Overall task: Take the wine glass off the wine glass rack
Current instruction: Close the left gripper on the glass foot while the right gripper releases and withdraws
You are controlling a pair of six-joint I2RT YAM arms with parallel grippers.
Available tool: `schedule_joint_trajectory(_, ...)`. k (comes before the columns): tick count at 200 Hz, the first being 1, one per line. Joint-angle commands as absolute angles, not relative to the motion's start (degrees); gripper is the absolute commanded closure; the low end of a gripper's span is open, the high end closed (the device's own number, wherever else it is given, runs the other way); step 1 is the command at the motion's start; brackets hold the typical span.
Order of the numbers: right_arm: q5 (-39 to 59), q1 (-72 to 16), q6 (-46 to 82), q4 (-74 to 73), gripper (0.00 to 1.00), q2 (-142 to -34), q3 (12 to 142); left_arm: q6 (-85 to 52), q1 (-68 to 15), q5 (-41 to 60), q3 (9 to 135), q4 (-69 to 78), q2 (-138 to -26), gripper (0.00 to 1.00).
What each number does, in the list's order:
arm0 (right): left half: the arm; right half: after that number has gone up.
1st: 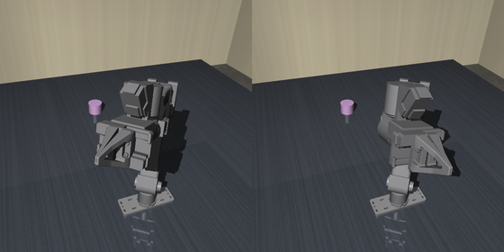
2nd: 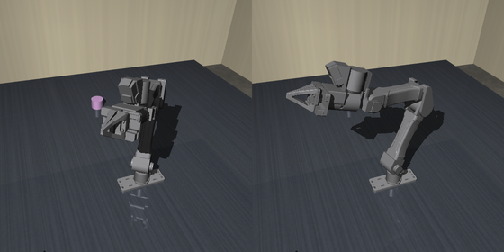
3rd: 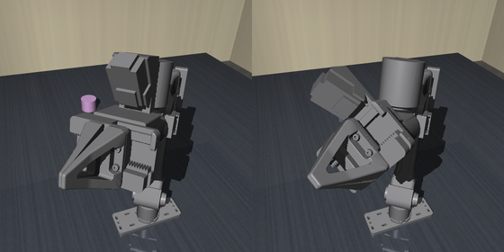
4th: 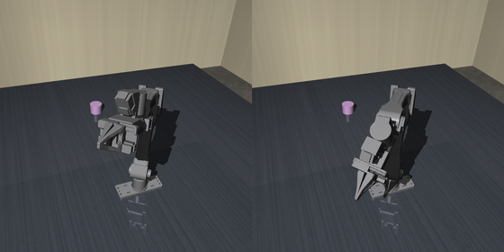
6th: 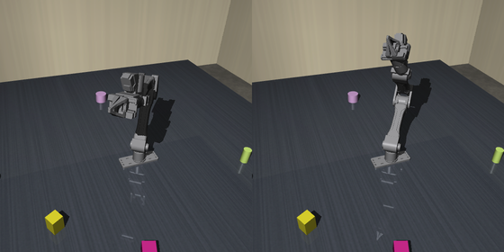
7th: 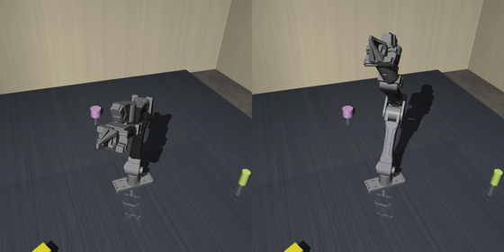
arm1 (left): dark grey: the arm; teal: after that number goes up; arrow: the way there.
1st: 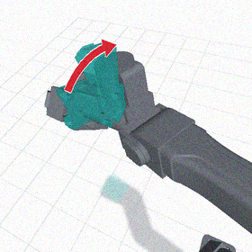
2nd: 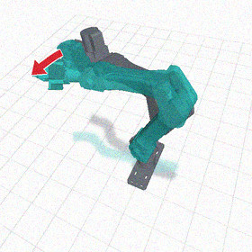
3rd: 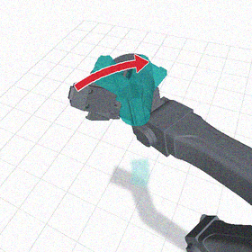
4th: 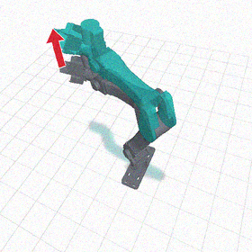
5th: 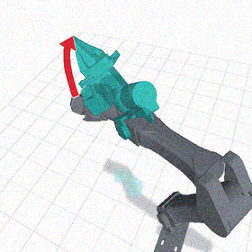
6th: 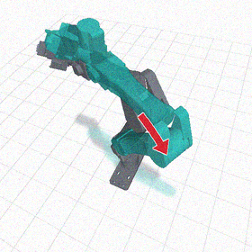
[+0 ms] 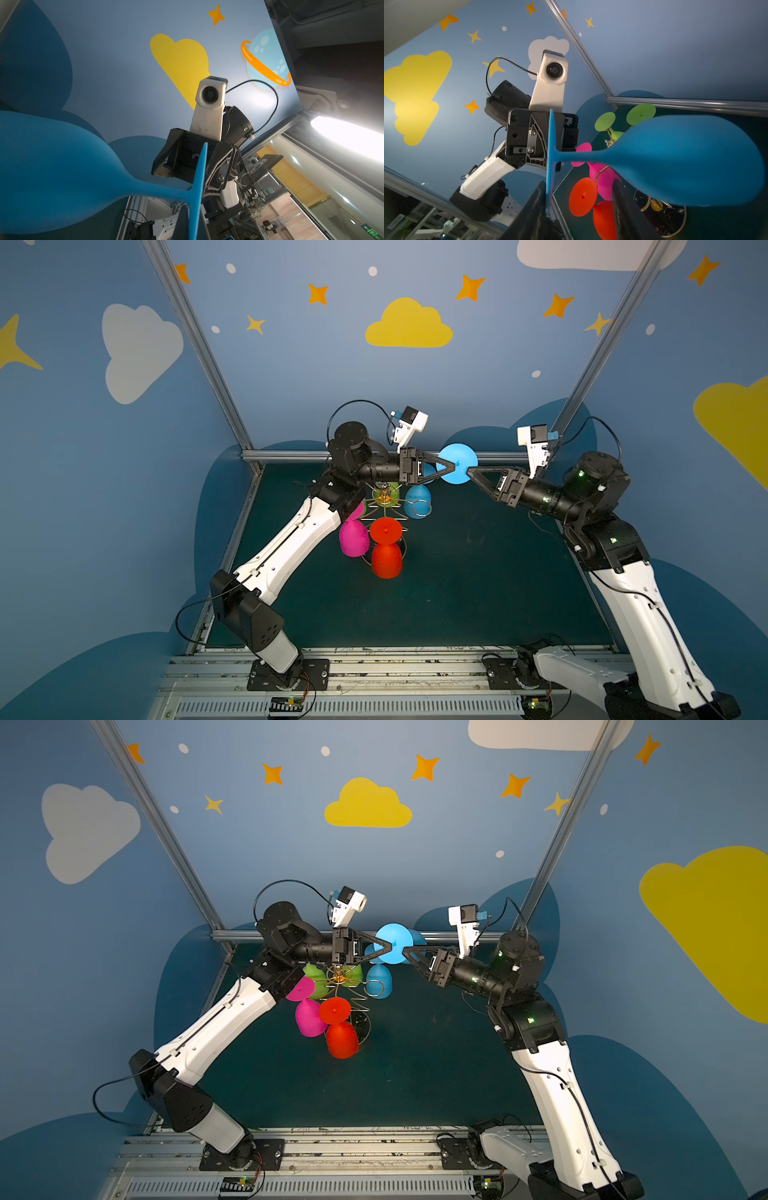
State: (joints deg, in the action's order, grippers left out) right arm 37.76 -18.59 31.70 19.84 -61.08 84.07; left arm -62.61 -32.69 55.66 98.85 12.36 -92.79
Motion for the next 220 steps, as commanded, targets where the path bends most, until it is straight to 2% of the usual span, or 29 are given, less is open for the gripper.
schedule_joint_trajectory(1,29.9,-17.6,20.6,25.7,0.34,-55.0,82.3,-68.5,-31.3,54.5,102.4,13.4,-92.5,0.97)
schedule_joint_trajectory(15,27.0,-17.6,14.6,25.2,0.19,-52.3,79.8,-70.2,-31.1,54.6,103.7,11.5,-92.9,0.97)
schedule_joint_trajectory(36,23.8,-17.6,5.4,22.4,0.11,-49.5,75.4,-71.1,-31.1,55.2,105.3,8.9,-93.4,0.97)
schedule_joint_trajectory(62,20.8,-17.6,-3.2,15.6,0.11,-47.8,70.1,-72.4,-31.1,55.4,105.4,7.5,-93.4,0.97)
schedule_joint_trajectory(105,25.0,-18.0,-12.0,8.5,0.1,-50.8,68.7,-74.6,-31.1,56.8,105.4,6.4,-93.3,0.97)
schedule_joint_trajectory(152,31.0,-18.7,-15.2,4.8,0.09,-55.9,70.6,-75.7,-31.3,57.1,105.4,5.7,-92.9,0.97)
schedule_joint_trajectory(220,34.0,-20.7,-16.0,1.1,0.09,-62.9,73.0,-78.3,-32.1,58.0,105.5,7.8,-93.1,0.97)
